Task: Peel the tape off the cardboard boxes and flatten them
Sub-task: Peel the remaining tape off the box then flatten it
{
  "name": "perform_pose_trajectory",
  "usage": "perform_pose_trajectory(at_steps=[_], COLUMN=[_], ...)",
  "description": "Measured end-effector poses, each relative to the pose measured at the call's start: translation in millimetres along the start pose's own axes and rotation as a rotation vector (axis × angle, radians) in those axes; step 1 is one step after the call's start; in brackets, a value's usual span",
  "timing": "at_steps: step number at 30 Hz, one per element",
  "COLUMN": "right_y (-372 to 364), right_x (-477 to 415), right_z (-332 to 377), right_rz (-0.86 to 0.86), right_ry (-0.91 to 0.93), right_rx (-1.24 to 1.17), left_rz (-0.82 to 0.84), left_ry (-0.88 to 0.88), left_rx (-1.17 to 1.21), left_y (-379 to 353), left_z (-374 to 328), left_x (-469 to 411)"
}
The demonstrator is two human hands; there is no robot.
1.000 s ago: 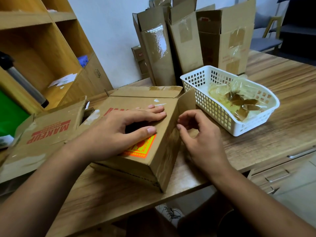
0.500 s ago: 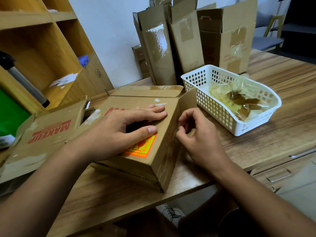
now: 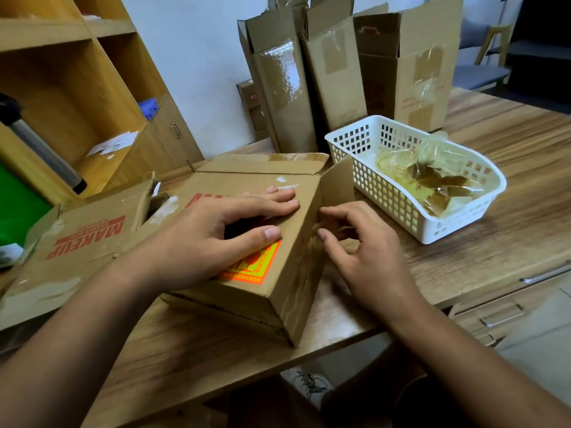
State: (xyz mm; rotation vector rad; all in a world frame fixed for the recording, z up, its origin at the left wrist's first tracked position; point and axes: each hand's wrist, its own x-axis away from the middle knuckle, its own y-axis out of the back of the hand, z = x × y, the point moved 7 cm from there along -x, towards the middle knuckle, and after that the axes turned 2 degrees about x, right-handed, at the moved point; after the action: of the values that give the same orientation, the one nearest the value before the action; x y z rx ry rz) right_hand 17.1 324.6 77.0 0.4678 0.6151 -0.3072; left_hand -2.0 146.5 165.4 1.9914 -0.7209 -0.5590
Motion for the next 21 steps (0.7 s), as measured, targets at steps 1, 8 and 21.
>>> perform_pose_trajectory(at_steps=[1,8,21], right_y=[-0.1,2.2,20.0], right_x=[0.5,5.7,55.6], right_z=[1.0,4.6,1.8], right_rz=[-0.014,0.01,0.111], right_ry=[0.011,0.034,-0.258], right_rx=[0.007,0.056,-0.184], left_rz=[-0.002,0.005,0.004], left_ry=[0.004,0.031,0.074], left_rx=[0.002,0.007,0.009], left_y=[0.0,-1.4,-1.6], left_z=[-0.2,0.0,1.8], left_x=[-0.1,-0.7,-0.4])
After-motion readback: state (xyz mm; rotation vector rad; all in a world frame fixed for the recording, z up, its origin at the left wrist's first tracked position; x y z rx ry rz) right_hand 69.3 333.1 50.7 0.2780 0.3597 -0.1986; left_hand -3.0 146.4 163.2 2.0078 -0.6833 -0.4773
